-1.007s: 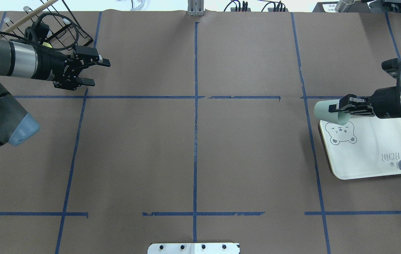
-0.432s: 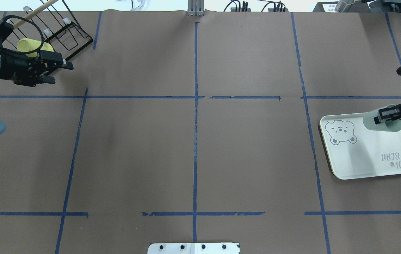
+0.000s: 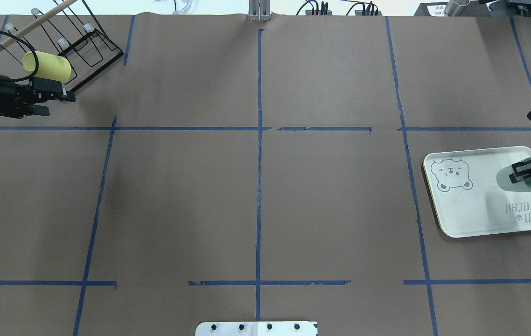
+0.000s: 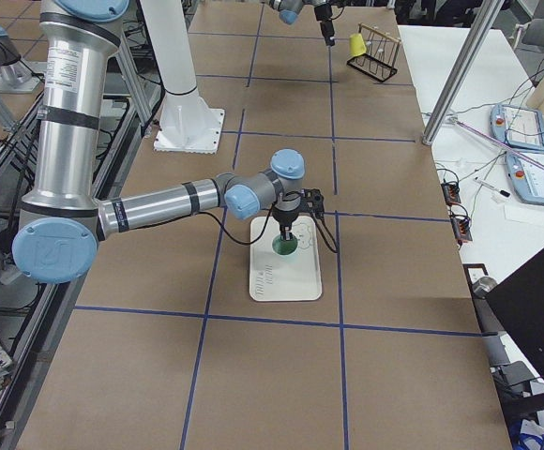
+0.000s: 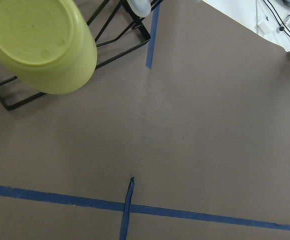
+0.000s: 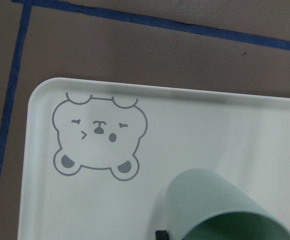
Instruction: Left arm grabs green cup and hands to right arm on tray
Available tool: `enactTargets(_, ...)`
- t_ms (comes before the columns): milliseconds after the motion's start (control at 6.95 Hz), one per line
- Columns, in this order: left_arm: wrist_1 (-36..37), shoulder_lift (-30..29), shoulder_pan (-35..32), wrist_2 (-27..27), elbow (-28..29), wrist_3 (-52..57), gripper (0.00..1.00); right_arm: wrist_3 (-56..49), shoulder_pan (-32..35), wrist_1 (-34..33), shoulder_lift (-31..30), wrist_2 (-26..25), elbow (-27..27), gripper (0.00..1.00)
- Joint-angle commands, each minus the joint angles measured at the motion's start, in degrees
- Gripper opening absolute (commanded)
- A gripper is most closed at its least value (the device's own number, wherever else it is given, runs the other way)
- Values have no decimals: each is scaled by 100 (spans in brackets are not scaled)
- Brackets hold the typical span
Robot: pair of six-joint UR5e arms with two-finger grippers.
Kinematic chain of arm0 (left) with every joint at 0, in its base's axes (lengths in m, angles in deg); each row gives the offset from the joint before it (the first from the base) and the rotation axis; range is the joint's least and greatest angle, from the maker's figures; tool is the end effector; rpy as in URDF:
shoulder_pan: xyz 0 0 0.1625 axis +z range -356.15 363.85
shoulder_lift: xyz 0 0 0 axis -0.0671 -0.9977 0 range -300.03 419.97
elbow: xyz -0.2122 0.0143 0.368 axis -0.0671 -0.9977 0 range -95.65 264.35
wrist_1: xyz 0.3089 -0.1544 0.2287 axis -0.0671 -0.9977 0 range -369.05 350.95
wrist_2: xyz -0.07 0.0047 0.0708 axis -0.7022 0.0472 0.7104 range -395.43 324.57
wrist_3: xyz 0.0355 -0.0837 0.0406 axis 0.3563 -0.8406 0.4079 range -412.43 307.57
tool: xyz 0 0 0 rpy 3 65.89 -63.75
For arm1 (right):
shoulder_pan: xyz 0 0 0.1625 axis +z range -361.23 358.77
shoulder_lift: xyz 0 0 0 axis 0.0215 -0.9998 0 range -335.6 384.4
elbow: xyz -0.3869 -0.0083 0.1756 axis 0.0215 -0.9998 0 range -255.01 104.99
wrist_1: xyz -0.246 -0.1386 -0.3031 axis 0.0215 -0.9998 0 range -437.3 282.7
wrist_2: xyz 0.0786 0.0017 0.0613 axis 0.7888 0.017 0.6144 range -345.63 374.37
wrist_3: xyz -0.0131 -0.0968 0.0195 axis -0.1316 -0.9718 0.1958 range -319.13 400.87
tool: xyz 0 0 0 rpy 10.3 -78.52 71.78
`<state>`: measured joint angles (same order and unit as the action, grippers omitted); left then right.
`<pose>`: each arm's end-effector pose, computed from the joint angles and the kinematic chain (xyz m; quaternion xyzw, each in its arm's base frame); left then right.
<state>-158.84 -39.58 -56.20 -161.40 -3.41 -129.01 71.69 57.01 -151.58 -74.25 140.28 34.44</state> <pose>0.2210 -0.5334 0.4713 0.1082 0.5751 -0.1571 0.7955 -0.1714 -0.4190 0.5368 0.0306 -0.3697 -0.0784 0.9253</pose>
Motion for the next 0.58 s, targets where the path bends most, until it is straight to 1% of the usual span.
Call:
enactTargets(0,29,137,-8,20,-92,37,100,21,-234,-8,284,4,-387,0)
enactTargets(288,29,147,-8,20,-127,37,100,21,-331,-16,285,-5,-398,0)
enactTargets(432,20,156,-16,20,-127,37,100,21,-366,-34,294,-14,-398,2)
